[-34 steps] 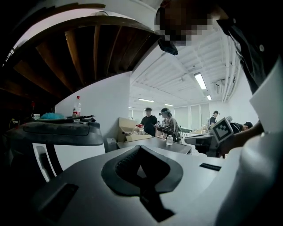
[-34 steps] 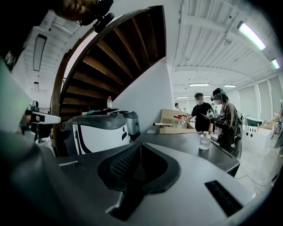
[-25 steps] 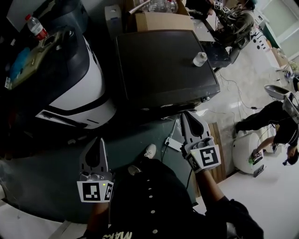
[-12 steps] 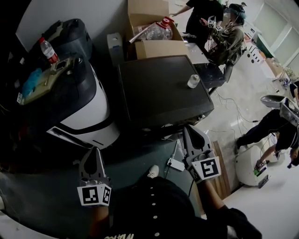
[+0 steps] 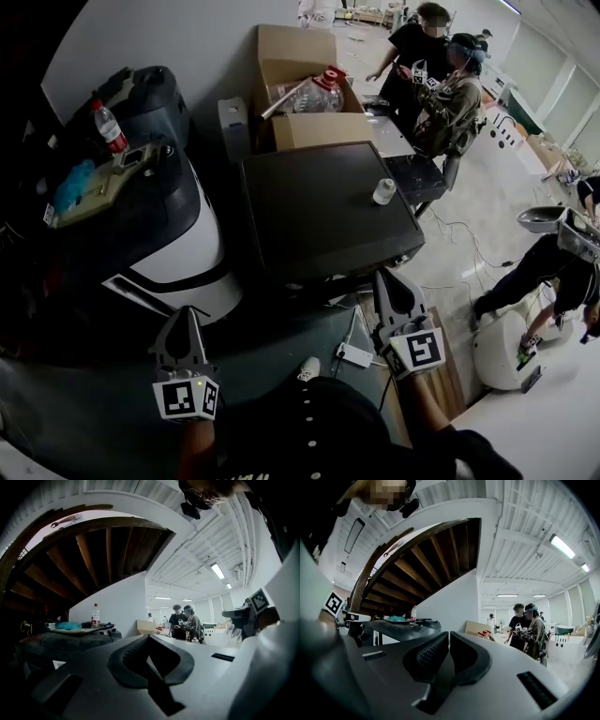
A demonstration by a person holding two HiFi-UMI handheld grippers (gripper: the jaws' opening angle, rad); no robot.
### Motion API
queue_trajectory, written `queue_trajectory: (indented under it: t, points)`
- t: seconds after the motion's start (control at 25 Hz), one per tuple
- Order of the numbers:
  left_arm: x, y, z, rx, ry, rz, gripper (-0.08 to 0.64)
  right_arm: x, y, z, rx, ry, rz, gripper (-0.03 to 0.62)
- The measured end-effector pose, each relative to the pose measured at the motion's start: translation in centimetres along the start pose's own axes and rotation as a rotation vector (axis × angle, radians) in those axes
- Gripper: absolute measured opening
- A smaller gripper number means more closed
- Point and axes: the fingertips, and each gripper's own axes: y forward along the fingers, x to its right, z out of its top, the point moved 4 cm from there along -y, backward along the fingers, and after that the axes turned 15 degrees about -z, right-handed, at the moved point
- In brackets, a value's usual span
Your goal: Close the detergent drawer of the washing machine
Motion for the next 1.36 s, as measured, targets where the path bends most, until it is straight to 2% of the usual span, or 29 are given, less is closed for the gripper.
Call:
queue_trajectory:
  t: [0.24,0.44,1.36]
  points:
    - [-0.3,-0.2,0.3,0.005,0.001,0.003,0.008,-1.0,0.6,1.1,0.030,0.011,0.003,0.037]
    - [0.2,0.0,0.4,0.002,0.006,-0.005,0.008,-1.3,0.3,1.0,0.020,0.006,0.036,0.035]
    - [1.2,1.1,-0.1,-0.002,0.011,-0.008,0.008,-1.1,1.0,0.2,0.013,0.010,0.054,0.035]
